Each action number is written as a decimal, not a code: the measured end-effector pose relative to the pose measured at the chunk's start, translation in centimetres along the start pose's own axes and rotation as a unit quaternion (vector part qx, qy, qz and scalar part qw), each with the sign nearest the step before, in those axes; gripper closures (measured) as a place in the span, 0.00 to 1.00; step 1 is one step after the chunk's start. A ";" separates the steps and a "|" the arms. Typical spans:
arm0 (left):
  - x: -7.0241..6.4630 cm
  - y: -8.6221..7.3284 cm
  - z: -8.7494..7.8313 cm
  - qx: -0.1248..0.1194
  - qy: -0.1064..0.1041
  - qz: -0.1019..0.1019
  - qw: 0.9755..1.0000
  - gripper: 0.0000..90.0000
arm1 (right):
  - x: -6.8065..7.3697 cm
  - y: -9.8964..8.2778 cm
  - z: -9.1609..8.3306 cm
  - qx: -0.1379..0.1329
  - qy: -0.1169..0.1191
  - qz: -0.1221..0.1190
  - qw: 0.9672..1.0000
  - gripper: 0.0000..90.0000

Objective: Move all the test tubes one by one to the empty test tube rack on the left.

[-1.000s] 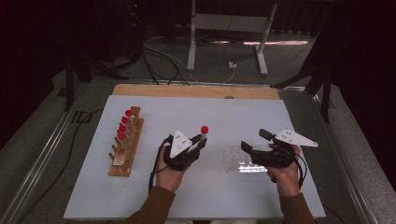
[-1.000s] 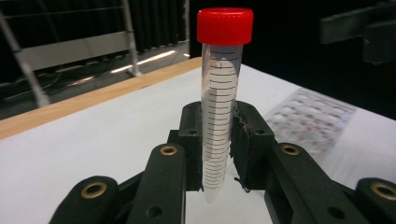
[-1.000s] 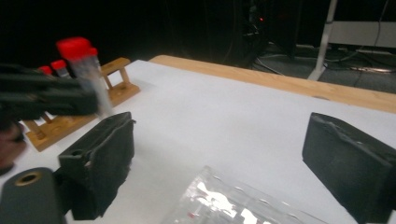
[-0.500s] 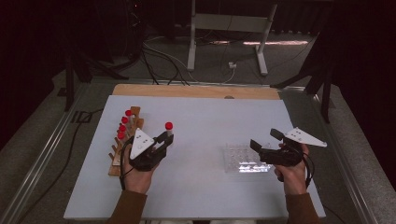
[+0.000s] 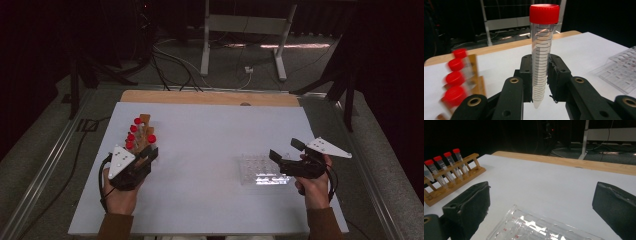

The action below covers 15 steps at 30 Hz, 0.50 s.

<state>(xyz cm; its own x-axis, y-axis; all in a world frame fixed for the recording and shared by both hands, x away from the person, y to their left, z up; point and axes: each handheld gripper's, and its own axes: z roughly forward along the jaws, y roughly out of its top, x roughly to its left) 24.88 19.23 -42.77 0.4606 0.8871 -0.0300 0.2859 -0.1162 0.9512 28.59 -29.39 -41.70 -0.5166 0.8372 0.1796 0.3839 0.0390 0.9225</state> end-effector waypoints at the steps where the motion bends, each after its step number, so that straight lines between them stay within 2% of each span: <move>1: 0.3 -0.1 -0.3 -0.001 0.004 -0.003 1.000 0.84 | 0.0 0.0 0.0 0.001 0.000 0.000 1.000 0.01; 15: 3.6 -1.3 -2.7 -0.004 0.055 -0.022 0.998 0.84 | -0.2 0.0 -0.3 -0.002 -0.002 0.002 1.000 0.01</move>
<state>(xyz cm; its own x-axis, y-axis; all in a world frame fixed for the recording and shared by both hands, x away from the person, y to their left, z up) 23.92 23.76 -43.31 0.3520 0.9352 -0.0379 0.2960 -0.0728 0.9524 28.50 -29.71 -41.65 -0.5113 0.8399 0.1817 0.3823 0.0330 0.9234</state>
